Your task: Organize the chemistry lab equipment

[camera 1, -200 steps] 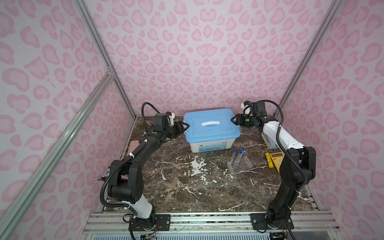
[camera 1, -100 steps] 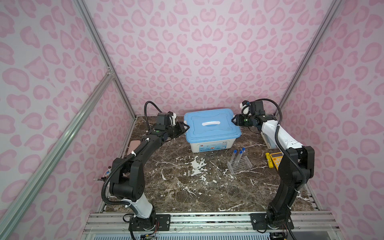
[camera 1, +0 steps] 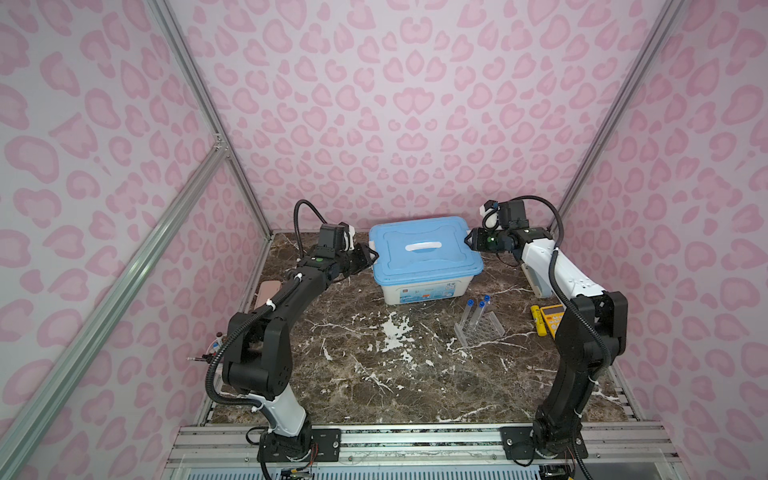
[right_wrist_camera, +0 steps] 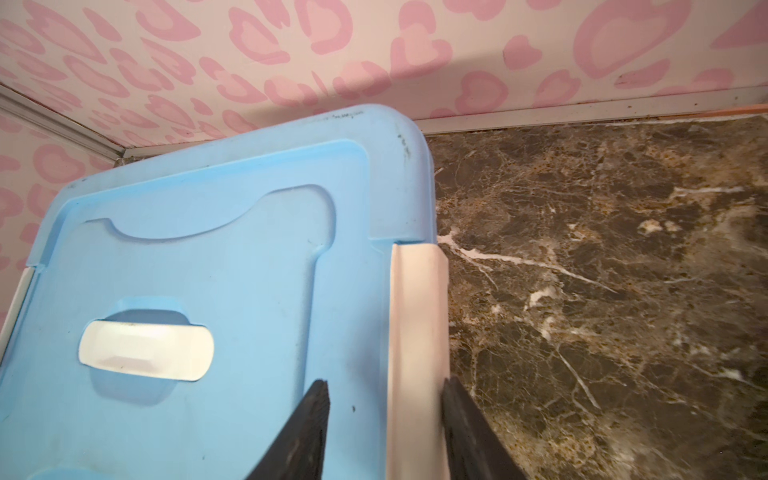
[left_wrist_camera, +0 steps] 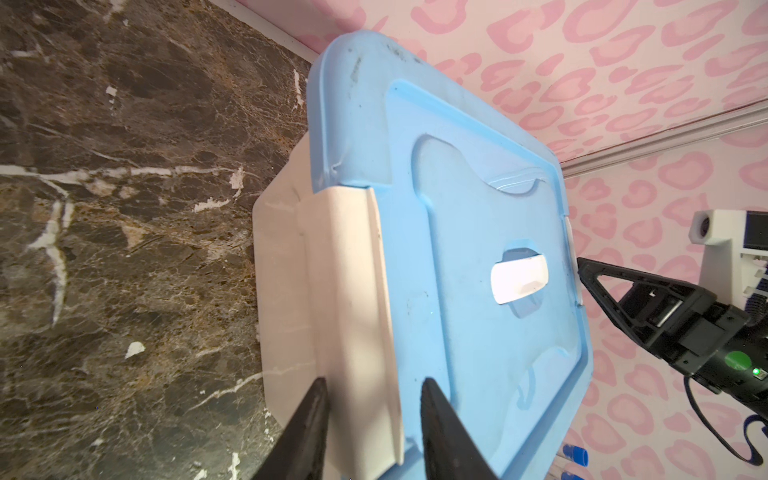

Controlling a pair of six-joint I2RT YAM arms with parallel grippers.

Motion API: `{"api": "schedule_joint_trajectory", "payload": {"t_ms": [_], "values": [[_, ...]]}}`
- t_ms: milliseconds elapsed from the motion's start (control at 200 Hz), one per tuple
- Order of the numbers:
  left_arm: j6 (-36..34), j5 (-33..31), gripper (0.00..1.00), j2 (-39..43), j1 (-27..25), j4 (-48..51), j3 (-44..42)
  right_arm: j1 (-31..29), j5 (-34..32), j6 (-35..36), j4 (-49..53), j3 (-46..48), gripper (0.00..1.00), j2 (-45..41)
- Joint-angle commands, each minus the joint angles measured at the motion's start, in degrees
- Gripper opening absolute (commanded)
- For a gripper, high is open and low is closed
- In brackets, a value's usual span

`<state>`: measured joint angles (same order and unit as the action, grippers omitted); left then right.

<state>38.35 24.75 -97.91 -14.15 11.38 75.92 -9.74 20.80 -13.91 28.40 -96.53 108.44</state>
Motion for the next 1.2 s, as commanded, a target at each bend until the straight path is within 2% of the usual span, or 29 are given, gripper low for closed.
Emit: {"api": "schedule_joint_trajectory", "payload": {"t_ms": [0,120,170,305,530,650,815,875,1070,1195], "values": [[-0.51,5.31,0.37,-0.69,-1.25,-1.28,2.67,-1.24,6.85,-0.19,0.07,-0.24,0.46,0.63],[-0.56,5.31,0.38,-0.88,-1.42,-1.13,3.08,-1.42,7.06,-0.33,-0.01,-0.24,0.46,0.55],[-0.56,5.26,0.45,-0.80,-1.34,-1.08,3.09,-1.42,7.22,-0.27,-0.02,-0.32,0.46,0.33],[-1.12,4.08,0.57,0.14,-1.08,-0.31,2.91,-0.87,7.11,-0.17,0.05,-0.24,0.49,-0.62],[-1.74,1.58,0.79,2.68,1.14,1.23,1.53,1.92,7.80,-1.56,-2.09,1.89,0.57,-4.03],[-1.95,0.58,1.00,4.72,2.51,1.24,-0.44,3.76,7.98,-2.23,-3.45,3.80,0.60,-6.47],[-3.63,-2.96,0.98,7.74,4.68,2.73,-2.47,6.67,4.15,-1.25,-5.35,8.73,0.66,-10.80],[-4.88,-6.09,0.98,9.17,5.39,3.76,-3.79,8.00,1.92,-0.69,-6.55,10.90,0.68,-12.97],[-11.08,-20.57,0.98,15.60,7.06,5.04,-10.31,10.29,-12.89,3.59,-16.58,27.79,0.78,-23.06],[-15.83,-29.23,0.98,19.28,7.89,3.92,-14.78,10.47,-21.55,6.23,-23.05,37.20,0.82,-27.86]]}}
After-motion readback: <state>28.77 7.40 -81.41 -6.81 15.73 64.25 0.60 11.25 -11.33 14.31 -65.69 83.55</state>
